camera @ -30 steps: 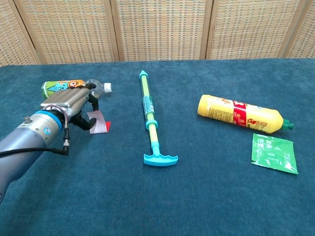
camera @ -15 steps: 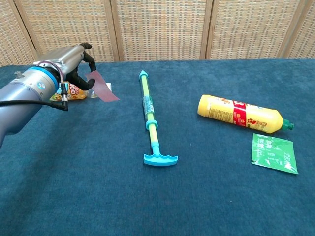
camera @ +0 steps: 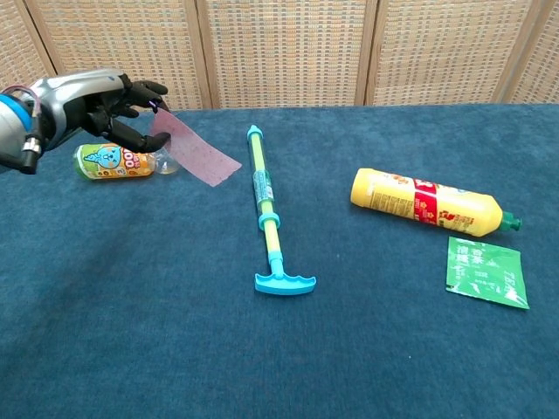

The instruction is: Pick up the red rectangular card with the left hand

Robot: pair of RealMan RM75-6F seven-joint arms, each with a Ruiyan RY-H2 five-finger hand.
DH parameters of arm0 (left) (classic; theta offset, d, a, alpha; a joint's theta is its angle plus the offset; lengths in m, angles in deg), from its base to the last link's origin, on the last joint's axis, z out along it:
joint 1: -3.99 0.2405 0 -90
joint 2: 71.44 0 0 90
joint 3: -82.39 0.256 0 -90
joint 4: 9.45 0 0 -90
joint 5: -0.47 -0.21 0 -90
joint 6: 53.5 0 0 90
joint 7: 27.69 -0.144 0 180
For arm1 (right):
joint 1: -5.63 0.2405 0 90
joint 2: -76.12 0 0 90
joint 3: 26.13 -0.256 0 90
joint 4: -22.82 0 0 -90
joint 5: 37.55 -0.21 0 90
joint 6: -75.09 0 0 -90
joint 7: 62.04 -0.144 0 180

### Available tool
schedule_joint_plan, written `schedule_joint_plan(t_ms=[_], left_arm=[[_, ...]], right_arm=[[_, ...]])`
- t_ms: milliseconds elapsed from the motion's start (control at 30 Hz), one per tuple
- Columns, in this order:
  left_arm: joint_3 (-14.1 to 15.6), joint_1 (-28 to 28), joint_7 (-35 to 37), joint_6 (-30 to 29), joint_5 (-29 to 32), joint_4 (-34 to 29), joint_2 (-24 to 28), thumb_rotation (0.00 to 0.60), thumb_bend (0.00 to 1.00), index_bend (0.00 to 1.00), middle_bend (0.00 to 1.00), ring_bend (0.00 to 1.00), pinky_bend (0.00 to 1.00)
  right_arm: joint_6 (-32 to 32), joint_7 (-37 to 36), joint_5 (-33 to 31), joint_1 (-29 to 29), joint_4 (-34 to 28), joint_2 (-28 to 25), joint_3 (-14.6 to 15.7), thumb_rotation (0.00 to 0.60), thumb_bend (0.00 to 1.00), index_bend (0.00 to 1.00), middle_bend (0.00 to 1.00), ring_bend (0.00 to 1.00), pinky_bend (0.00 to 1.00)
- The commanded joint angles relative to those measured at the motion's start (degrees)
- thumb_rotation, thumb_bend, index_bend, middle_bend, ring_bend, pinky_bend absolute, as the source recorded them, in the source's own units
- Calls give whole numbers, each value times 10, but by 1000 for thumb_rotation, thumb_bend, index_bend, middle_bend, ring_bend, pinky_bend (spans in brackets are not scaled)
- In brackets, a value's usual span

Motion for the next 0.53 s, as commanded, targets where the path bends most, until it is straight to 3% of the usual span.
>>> schedule_joint_plan(t_ms=[33, 400, 533], left_arm=[[19, 40, 100, 77, 22, -72, 72, 600, 471, 659, 0, 0, 0], [16, 76, 322, 228, -26, -133, 141, 600, 471, 659, 0, 0, 0], [23, 79, 354, 249, -58, -135, 147, 600, 471, 658, 0, 0, 0]], right_arm=[[3, 8, 1, -2, -4, 0, 0, 600, 0, 0, 0, 0, 0], [6, 30, 4, -4, -12, 2, 0, 600, 0, 0, 0, 0, 0], [8, 28, 4, -5, -12, 1, 0, 600, 0, 0, 0, 0, 0]])
